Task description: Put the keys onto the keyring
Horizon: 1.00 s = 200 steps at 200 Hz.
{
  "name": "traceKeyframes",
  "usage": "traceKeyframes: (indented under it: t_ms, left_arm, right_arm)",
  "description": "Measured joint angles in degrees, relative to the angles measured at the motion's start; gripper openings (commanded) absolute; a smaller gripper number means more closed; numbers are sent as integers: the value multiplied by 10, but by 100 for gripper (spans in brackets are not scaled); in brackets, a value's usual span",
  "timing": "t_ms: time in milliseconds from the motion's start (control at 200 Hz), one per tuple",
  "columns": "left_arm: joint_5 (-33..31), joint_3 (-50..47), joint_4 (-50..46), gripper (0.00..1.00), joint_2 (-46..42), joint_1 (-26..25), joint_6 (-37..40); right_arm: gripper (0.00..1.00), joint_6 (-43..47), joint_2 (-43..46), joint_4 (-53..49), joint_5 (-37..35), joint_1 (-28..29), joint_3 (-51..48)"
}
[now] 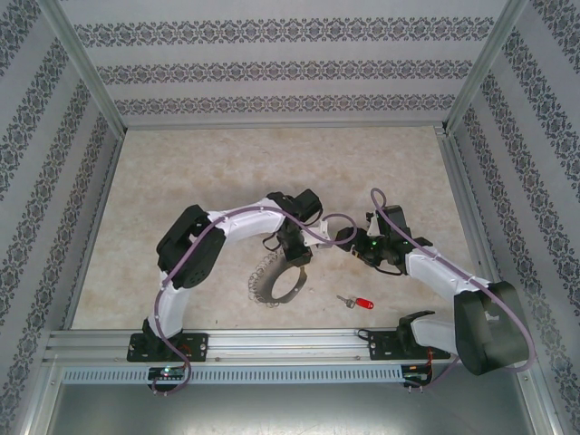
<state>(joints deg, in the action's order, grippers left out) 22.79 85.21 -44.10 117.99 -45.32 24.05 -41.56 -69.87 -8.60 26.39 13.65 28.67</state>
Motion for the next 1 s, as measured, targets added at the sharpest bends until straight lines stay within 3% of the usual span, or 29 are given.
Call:
traceKeyframes:
  t_ms: [565,999]
  left_arm:
    - [26,-145,146,17,-87,8,-66]
    - [54,-208,244,15,-97,12,-122]
  right_arm:
    - [74,8,0,-3,0,0,1]
    - [74,11,0,-4,0,0,1]
